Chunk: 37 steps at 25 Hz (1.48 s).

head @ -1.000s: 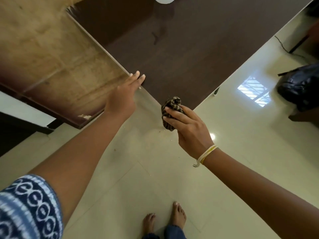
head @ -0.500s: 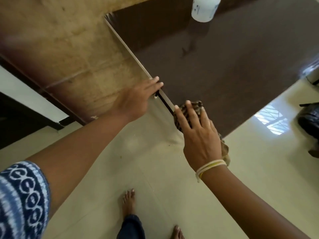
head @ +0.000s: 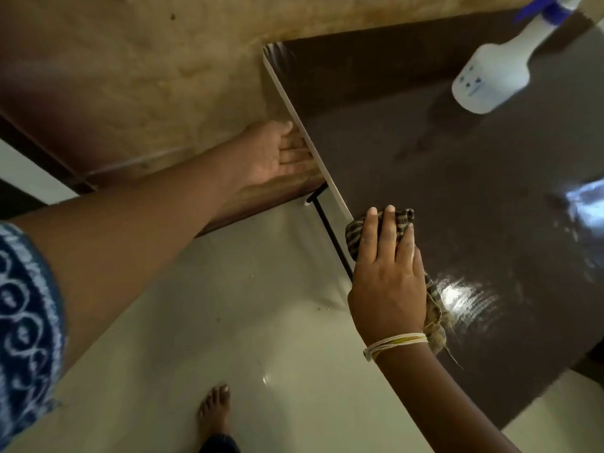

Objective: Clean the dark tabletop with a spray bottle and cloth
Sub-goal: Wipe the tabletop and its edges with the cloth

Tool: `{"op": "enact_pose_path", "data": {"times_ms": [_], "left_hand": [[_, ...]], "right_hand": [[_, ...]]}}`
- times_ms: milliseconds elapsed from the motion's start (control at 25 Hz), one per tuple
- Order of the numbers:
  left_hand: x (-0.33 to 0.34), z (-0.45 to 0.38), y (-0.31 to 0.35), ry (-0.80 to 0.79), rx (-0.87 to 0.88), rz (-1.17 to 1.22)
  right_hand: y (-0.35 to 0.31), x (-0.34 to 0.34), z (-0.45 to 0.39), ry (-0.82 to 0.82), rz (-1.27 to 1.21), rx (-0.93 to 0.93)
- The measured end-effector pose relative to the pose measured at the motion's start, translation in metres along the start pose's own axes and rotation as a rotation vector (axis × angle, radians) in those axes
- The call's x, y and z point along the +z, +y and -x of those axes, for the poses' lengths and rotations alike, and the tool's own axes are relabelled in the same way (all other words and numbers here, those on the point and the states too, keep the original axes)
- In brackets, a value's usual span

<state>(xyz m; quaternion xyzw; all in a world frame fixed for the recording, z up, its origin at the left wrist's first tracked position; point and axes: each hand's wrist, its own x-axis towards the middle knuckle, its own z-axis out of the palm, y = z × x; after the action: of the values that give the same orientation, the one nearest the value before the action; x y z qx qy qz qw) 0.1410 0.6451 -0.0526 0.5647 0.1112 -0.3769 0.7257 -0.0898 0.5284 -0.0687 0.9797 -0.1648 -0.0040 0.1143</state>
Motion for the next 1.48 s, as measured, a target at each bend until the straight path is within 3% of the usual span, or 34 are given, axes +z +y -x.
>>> {"op": "enact_pose_path", "data": {"times_ms": [160, 440, 800, 1160, 1360, 1480], "left_hand": [[-0.014, -0.015, 0.033, 0.005, -0.048, 0.229], [-0.043, -0.040, 0.068, -0.050, -0.116, 0.225], [-0.056, -0.082, 0.079, 0.044, -0.138, 0.188], [-0.068, -0.107, 0.074, 0.100, -0.160, 0.401], [-0.062, -0.108, 0.062, 0.021, -0.231, 0.393], [-0.062, -0.103, 0.069, -0.033, -0.226, 0.426]], "right_hand": [[-0.022, -0.007, -0.043, -0.009, -0.013, -0.013], [-0.042, -0.018, -0.114, -0.025, -0.141, -0.114], [-0.088, -0.025, -0.217, -0.013, -0.219, -0.219], [-0.129, -0.029, -0.299, 0.052, -0.180, -0.221], [-0.116, -0.039, -0.351, 0.063, -0.318, -0.349], [-0.107, -0.042, -0.363, 0.067, -0.468, -0.289]]}}
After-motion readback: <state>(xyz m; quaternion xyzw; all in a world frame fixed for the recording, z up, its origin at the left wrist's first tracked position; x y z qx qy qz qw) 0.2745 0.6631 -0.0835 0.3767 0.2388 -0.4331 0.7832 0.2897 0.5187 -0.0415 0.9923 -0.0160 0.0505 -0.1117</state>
